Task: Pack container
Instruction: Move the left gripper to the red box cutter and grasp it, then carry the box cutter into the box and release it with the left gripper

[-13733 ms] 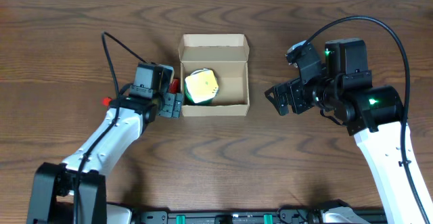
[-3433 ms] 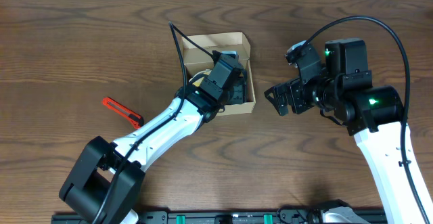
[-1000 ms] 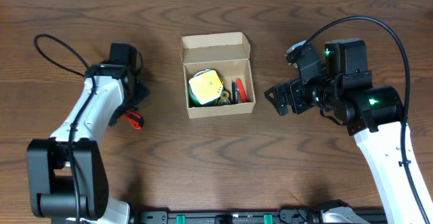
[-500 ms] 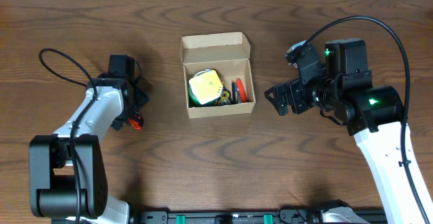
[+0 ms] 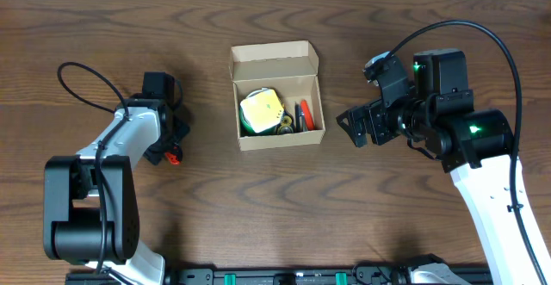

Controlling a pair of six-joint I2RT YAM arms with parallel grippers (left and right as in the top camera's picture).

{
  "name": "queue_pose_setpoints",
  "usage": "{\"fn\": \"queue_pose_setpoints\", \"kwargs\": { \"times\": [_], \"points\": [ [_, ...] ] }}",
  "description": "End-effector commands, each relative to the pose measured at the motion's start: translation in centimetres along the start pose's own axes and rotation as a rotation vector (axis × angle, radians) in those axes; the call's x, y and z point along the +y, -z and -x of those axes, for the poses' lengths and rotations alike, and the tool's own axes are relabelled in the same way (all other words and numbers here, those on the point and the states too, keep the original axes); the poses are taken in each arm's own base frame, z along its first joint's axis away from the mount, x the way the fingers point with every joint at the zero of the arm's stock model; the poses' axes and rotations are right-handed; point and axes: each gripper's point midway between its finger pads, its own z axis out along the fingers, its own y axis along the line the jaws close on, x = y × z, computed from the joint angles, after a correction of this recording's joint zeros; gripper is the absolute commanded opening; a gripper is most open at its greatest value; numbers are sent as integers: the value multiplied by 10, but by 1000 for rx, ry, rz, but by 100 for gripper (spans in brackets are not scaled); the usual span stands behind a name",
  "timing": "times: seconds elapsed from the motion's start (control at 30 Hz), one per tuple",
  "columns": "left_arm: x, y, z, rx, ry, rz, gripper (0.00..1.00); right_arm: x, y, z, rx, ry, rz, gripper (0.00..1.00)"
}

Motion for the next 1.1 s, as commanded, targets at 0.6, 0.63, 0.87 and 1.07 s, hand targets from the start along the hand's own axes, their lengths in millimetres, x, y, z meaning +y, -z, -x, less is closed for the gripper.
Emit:
{"fn": "queue_pose_setpoints", "kwargs": {
  "times": [0.6, 0.63, 0.87, 1.07],
  "points": [
    [-5, -12, -18, 107, 16, -21, 6, 0, 5, 2, -16, 11, 0, 99],
    [-9, -9, -17, 106, 16, -36, 6, 0, 5, 2, -16, 11, 0, 99],
    [-63, 55, 4, 9, -292, -288, 6, 0, 5, 2, -16, 11, 0, 99],
    [-118, 153, 0, -222, -806, -498, 6, 0, 5, 2, -16, 11, 0, 99]
  ]
}}
